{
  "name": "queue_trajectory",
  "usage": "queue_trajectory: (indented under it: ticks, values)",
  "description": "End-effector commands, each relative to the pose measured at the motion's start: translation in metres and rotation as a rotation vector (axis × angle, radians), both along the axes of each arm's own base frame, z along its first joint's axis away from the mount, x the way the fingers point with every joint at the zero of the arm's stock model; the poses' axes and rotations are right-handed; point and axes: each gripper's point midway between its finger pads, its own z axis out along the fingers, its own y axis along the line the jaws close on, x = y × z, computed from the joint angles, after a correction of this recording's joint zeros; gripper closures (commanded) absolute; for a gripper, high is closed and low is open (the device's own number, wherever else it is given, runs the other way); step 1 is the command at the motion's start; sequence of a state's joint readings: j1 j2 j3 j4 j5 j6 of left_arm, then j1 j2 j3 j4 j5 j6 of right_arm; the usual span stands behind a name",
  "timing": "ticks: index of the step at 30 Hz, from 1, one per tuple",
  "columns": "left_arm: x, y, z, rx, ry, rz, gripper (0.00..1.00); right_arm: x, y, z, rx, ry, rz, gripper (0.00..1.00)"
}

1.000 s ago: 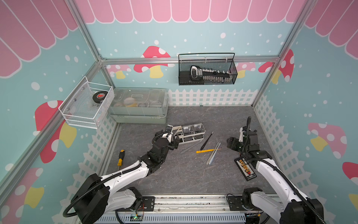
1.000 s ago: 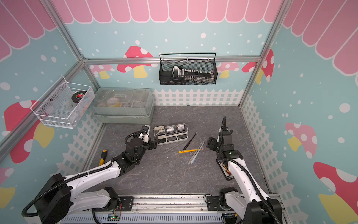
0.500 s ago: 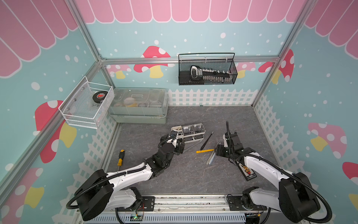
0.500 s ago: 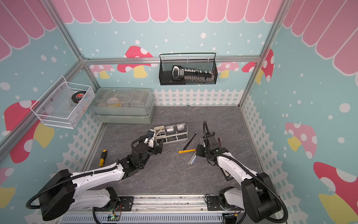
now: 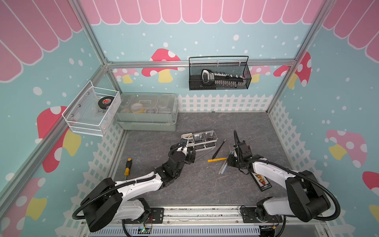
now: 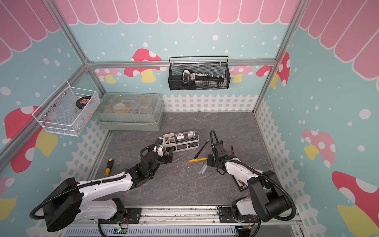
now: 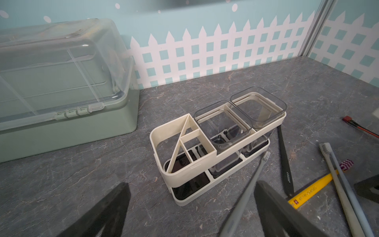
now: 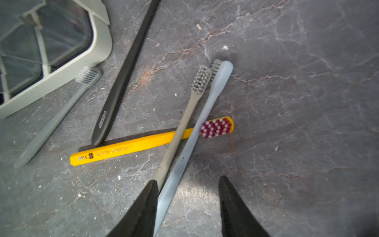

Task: Place the toothbrush into the toothbrush holder
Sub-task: Pick up the toothbrush from the center of the board.

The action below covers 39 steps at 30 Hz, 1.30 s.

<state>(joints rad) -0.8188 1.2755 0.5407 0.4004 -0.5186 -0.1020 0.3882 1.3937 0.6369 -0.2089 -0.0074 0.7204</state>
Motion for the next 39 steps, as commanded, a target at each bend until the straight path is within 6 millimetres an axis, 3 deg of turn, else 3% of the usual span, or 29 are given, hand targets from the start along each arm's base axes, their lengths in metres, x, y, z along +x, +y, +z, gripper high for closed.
queue_trajectory:
  ticks: [1, 16, 23, 27, 39]
  values:
    - [-0.003, -0.006, -0.004, -0.021, 0.013, -0.036, 0.06, 0.011, 0.001, 0.000, -0.007, -0.014, -0.032, 0.56]
    - [-0.002, -0.011, -0.012, -0.006, 0.031, -0.049, 0.06, 0.020, -0.002, -0.012, -0.070, 0.020, -0.031, 0.60]
    - [-0.003, -0.011, -0.011, -0.006, 0.029, -0.056, 0.06, 0.019, 0.002, -0.021, -0.054, 0.046, -0.021, 0.77]
    - [-0.003, -0.012, -0.011, -0.009, 0.028, -0.060, 0.06, 0.017, 0.002, -0.020, -0.054, 0.047, -0.016, 0.93]
    - [-0.005, -0.013, -0.011, -0.014, 0.033, -0.072, 0.06, 0.015, 0.004, -0.024, -0.053, 0.062, 0.009, 0.96]
